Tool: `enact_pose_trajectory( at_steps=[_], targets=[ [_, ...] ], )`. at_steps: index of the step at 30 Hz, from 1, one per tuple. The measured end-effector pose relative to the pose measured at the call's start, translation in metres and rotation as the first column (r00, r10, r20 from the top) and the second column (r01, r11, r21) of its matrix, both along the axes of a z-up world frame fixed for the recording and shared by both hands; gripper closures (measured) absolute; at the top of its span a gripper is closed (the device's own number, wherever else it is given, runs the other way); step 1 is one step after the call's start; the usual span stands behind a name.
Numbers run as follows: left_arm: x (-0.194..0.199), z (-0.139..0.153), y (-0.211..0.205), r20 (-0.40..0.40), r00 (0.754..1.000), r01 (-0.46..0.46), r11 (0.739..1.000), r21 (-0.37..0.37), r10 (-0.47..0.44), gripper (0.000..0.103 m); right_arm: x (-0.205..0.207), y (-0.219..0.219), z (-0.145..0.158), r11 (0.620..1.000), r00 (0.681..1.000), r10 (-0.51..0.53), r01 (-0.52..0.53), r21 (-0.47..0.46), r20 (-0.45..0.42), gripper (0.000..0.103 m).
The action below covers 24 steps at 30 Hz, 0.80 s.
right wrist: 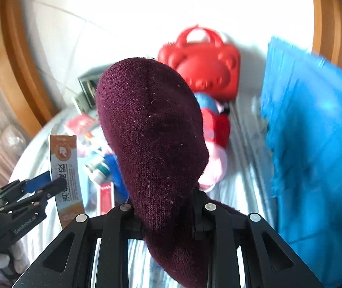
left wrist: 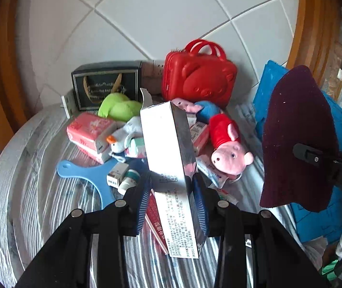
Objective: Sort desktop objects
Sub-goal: 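Lift a white medicine box with the left tool while the right tool lifts the hat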
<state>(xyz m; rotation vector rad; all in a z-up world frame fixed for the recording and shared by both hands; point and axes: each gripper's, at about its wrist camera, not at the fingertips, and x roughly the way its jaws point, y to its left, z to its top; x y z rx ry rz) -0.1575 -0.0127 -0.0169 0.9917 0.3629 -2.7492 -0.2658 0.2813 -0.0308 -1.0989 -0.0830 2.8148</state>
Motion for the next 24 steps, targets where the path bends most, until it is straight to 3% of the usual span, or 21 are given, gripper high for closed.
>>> enact_pose_trajectory(
  at_steps=[7,15,21,24],
  targets=[
    [0.010,0.069,0.051,-0.132,0.987,0.085,0.994,-0.073,-0.094,0.069,0.051,0.009,0.074,0.999,0.987,-0.017,0.024,0.037,-0.159,0.079],
    [-0.011,0.128,0.148,-0.228,0.949,0.193,0.973,-0.123,-0.217,0.069,0.118,0.069,0.153,0.990,0.953,-0.080,0.109,0.085,-0.292,0.079],
    [-0.046,0.156,0.245,-0.240,0.920,0.283,0.949,-0.141,-0.310,0.069,0.172,0.140,0.193,0.968,0.928,-0.167,0.219,0.124,-0.334,0.078],
    [-0.068,0.158,0.299,-0.203,0.916,0.319,0.936,-0.150,-0.345,0.069,0.195,0.187,0.200,0.953,0.922,-0.219,0.272,0.132,-0.319,0.078]
  ],
)
